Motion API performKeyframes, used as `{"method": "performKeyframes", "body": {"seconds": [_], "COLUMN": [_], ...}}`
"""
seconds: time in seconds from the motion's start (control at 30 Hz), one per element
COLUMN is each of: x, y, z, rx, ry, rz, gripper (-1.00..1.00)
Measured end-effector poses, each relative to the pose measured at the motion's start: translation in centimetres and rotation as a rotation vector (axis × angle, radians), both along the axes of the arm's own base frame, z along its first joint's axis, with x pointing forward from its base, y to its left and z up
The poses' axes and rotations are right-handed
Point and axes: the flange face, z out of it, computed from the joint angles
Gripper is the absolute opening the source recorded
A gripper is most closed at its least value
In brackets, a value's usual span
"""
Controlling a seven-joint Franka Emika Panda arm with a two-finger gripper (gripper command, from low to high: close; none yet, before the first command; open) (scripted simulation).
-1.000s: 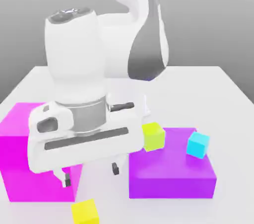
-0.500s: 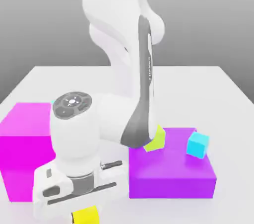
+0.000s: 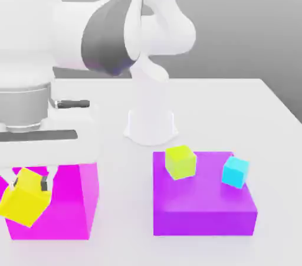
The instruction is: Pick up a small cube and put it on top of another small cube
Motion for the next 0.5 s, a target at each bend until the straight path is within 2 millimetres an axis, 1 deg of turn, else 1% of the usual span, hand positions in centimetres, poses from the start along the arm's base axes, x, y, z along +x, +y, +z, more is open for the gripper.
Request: {"method": "performKeyframes", "body": {"seconds": [0.07, 0.2, 0.4, 0.43, 0.47, 0.5], "x": [-1.5, -4.6, -10.5, -11.5, -12.0, -12.4], "y": [-0.2, 0.2, 0.4, 0.7, 1.7, 2.7], "z": [2.2, 6.3, 11.8, 12.3, 11.7, 10.4], "rx": [0.020, 0.042, 0.024, 0.020, 0.029, 0.042], "ry": [0.006, 0.025, 0.052, 0.061, 0.088, 0.117], "rz": [-0.064, -0.183, -0.393, -0.425, -0.437, -0.437], "gripper": [-1.00, -1.00, -1.00, -1.00, -1.00, -1.00]}}
